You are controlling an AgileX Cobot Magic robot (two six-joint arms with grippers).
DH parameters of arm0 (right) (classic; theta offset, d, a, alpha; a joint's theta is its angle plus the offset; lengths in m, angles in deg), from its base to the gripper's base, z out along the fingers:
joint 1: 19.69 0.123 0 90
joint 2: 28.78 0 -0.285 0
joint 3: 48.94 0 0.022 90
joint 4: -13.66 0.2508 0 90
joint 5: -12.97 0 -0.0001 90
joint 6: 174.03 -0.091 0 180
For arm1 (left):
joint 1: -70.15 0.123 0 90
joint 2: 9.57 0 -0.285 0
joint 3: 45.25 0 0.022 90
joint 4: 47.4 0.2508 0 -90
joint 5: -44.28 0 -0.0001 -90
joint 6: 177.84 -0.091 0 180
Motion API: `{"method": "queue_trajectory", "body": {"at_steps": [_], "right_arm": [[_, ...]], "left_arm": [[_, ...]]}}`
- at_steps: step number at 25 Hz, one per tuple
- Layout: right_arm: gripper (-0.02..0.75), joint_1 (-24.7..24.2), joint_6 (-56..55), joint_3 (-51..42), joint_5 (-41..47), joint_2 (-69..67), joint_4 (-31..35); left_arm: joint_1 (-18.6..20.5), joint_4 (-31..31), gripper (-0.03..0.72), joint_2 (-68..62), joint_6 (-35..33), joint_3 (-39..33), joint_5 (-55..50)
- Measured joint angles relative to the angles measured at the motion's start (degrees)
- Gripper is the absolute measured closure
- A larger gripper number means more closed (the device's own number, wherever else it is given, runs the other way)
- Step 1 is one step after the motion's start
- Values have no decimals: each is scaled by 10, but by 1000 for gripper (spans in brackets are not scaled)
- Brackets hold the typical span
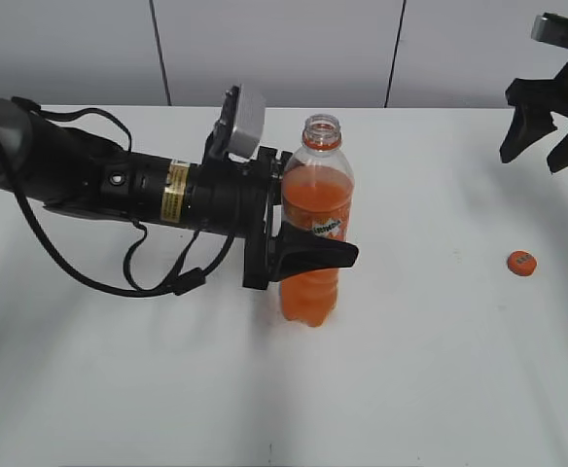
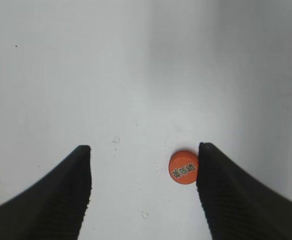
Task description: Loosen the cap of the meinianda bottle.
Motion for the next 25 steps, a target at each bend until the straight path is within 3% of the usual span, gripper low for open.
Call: {"method": "queue_trajectory", "body": {"at_steps": [4, 17, 25], "right_arm": [[243, 0, 0, 0, 1, 0, 0], [243, 0, 0, 3, 5, 0, -1], [243, 0, 0, 82, 61, 4, 0]], "left_arm": [[0, 0, 106, 11, 11, 0, 8], [0, -3, 99, 119, 35, 0, 7], [0, -25, 104, 222, 119, 0, -102]]}}
